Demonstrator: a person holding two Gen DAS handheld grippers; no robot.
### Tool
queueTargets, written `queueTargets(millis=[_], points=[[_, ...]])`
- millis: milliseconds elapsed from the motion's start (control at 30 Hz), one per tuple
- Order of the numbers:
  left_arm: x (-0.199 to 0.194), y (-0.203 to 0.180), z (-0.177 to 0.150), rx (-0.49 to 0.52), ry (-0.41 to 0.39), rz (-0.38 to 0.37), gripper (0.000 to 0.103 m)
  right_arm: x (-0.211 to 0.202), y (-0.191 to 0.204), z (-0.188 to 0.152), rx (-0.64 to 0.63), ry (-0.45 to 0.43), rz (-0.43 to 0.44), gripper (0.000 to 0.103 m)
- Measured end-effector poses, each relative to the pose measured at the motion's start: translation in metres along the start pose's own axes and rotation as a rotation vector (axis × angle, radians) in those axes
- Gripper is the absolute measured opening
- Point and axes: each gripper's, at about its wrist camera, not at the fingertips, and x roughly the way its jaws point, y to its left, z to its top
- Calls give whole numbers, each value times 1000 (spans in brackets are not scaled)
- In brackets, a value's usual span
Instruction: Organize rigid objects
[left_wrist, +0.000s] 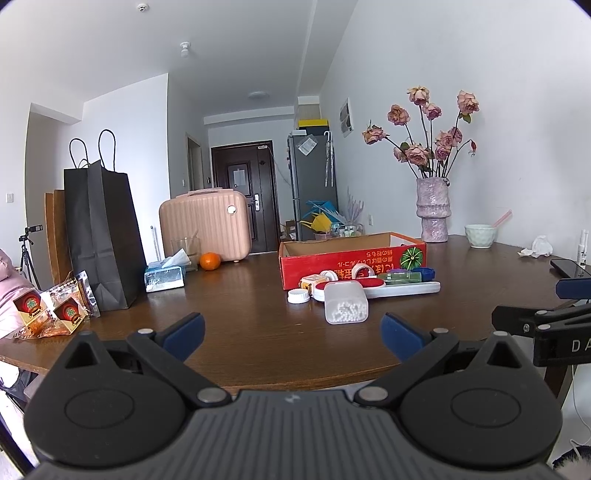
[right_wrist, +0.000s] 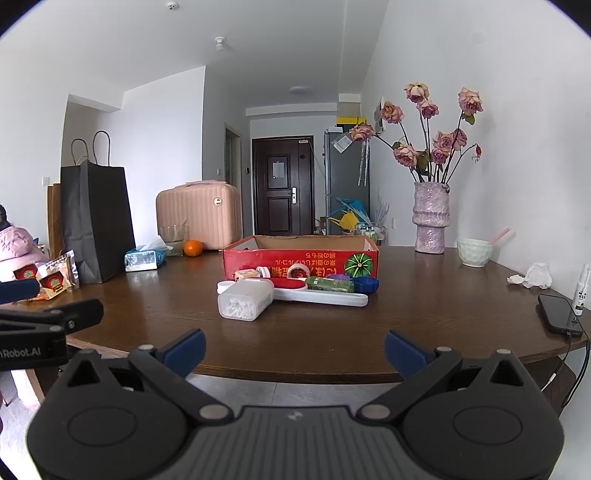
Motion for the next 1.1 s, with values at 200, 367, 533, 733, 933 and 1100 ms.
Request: queueTargets(millis=[200,367,533,733,933,1100], points=[[0,0,0,0,2,-1,103,1,0,-1,-7,0,0,103],[1,0,0,-2,7,-2,103,1,0,-1,-15,-7,-4,103],[12,1,2,16,-12,-27,103,6,-5,0,3,-40,-12,103],[52,2,3,49,-5,29,103,38,-28,3,43,-81,-92,103],[95,6,5,-4,59,40,103,71,-37,10,12,-41,-124,103],[139,6,7,-51,152,-41,103,110,-50,25,38,-10,-75,103]])
